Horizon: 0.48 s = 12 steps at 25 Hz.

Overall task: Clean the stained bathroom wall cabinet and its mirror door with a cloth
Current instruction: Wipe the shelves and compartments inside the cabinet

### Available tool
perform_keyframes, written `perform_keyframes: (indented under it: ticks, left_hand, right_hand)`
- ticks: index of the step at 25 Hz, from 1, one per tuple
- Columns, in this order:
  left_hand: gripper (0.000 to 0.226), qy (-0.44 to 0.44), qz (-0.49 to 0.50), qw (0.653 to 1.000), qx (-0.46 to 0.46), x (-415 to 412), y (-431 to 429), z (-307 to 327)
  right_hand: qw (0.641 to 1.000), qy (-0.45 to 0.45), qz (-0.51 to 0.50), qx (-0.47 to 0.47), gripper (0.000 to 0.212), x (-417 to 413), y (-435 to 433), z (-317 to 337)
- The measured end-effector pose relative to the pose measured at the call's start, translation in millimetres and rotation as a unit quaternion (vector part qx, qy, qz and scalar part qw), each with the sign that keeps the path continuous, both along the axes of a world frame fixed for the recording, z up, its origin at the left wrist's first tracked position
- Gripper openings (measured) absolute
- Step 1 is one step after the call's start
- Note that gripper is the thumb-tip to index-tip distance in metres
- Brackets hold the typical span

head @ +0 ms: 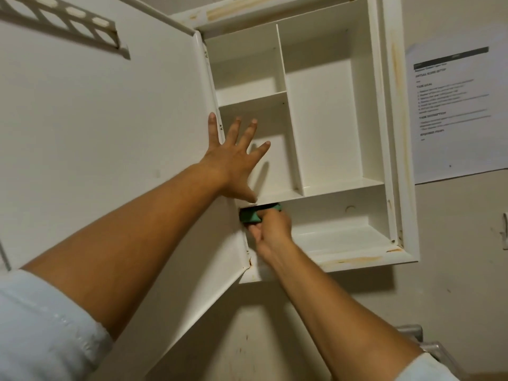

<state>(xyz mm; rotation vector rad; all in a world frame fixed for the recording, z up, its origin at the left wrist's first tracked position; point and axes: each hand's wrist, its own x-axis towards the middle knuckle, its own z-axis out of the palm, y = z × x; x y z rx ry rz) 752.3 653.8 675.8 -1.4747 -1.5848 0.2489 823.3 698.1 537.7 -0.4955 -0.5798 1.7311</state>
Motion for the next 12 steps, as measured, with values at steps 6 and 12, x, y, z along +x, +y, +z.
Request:
perform_keyframes:
  ticks: [6, 12]
  left_hand:
    - [0.142, 0.054, 0.04, 0.997, -0.033, -6.1, -11.7, 10.3]
    - [0.146, 0.055, 0.035, 0.998, -0.02, -7.4, -11.5, 8.8]
  right_hand:
    - [0.993, 0.061, -0.1, -0.018, 0.033, 65.2, 24.3, -2.0]
    - [0.996, -0.071, -0.049, 0.019, 0.038, -8.0, -6.7, 7.5]
